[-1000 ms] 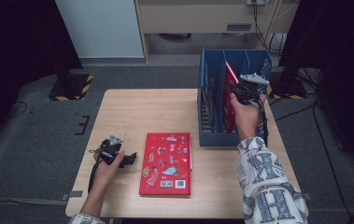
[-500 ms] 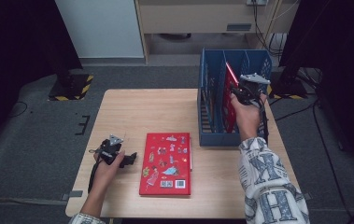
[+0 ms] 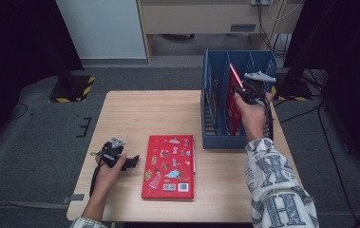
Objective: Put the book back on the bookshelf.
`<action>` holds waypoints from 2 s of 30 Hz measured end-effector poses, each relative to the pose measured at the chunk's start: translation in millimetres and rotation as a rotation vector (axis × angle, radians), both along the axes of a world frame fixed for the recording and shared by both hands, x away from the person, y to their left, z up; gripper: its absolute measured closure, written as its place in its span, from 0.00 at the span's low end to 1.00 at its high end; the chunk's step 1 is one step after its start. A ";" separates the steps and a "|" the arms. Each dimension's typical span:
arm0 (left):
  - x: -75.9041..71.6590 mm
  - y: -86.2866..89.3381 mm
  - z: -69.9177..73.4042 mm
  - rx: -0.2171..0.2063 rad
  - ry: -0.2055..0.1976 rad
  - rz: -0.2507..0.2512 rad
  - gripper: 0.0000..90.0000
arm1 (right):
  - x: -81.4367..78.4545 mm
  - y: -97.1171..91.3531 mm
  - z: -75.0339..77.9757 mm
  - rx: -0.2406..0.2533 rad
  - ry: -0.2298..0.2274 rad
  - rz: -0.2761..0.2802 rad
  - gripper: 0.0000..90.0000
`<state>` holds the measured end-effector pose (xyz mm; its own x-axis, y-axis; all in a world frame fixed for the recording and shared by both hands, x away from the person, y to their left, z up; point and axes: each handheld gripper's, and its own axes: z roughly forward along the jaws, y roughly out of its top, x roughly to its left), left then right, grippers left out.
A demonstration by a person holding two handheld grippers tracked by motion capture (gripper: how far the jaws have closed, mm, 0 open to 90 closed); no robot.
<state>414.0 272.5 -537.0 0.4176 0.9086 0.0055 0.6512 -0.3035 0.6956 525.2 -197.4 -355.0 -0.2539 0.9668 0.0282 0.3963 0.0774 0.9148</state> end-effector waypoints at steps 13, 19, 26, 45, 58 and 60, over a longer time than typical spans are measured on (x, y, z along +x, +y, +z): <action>0.1 -0.3 -0.1 0.000 -0.001 -0.001 0.00 | 4.6 -0.6 5.3 -0.017 0.019 0.004 0.80; 0.2 -0.4 -0.1 0.000 -0.001 -0.002 0.00 | 5.7 -0.1 5.1 -0.019 0.031 0.001 0.81; 0.1 -0.5 0.0 0.000 -0.001 -0.003 0.00 | 8.6 0.9 3.0 -0.024 0.051 0.000 0.81; 0.3 -0.9 -0.1 0.000 -0.001 -0.005 0.00 | 10.6 1.5 4.3 -0.040 0.062 -0.041 0.88; 0.5 -1.5 -0.2 -0.003 -0.002 -0.005 0.00 | 19.6 12.6 3.1 -0.091 0.021 -0.098 0.88; 0.6 -1.6 -0.2 -0.004 -0.002 -0.006 0.00 | 22.4 15.2 3.2 -0.101 0.022 -0.104 0.88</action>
